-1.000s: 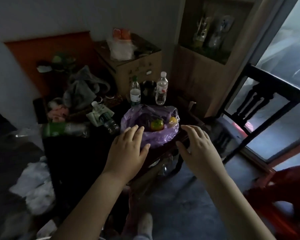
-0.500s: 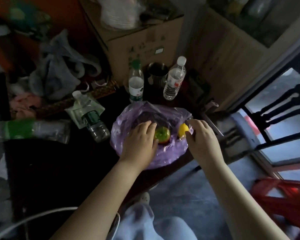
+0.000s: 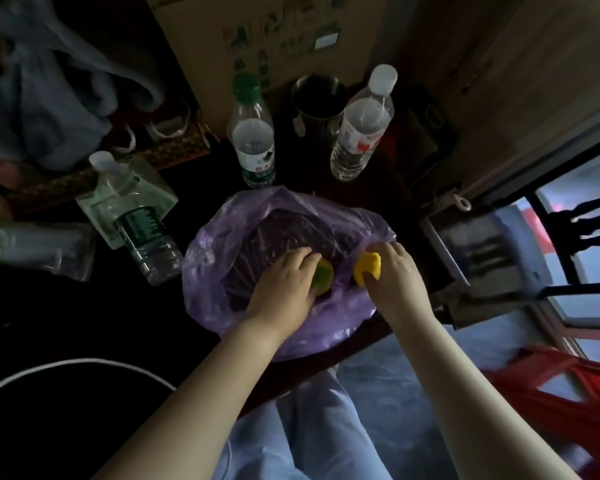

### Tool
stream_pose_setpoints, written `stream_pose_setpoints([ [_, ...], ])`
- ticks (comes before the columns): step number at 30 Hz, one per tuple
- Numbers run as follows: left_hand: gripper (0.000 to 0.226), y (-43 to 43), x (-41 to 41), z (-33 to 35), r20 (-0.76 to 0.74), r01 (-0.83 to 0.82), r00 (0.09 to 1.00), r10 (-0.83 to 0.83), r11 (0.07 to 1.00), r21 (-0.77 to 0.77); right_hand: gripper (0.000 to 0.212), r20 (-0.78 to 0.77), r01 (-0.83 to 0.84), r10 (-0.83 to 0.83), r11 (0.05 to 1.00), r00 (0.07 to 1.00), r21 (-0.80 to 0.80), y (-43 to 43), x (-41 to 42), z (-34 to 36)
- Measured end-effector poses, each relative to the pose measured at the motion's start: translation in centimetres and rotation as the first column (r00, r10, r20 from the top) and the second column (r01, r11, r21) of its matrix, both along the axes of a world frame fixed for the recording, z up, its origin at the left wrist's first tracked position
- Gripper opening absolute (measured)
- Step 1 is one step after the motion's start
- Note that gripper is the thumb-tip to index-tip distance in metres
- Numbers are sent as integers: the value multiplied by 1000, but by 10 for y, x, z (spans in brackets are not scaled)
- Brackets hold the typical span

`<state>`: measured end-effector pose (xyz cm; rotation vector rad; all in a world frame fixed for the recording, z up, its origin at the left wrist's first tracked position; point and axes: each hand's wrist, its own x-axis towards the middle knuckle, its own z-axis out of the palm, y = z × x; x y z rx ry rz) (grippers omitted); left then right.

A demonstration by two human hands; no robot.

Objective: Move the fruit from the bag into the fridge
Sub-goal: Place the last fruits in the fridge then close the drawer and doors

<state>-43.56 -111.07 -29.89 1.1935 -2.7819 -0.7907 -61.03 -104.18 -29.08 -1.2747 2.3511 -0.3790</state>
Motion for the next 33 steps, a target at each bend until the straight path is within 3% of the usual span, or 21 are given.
stream_pose_setpoints([
  [10, 73, 6, -21, -18, 69, -54, 997, 45, 989, 138, 71, -12, -123, 125, 987, 992, 100, 8, -22, -27],
  [18, 80, 12, -29, -15, 113, -146, 985, 132, 981, 128, 67, 28, -201, 199, 976, 980, 85, 6, -36, -26],
  [25, 85, 10, -24, 25, 12, -251, 968, 251, 968, 30, 63, 127, -200, 206, 978, 970, -60, 12, -46, 13],
  [33, 86, 10, -14, 87, -178, -224, 963, 200, 967, -121, 72, 158, -93, 151, 940, 976, -327, 26, -23, 79],
])
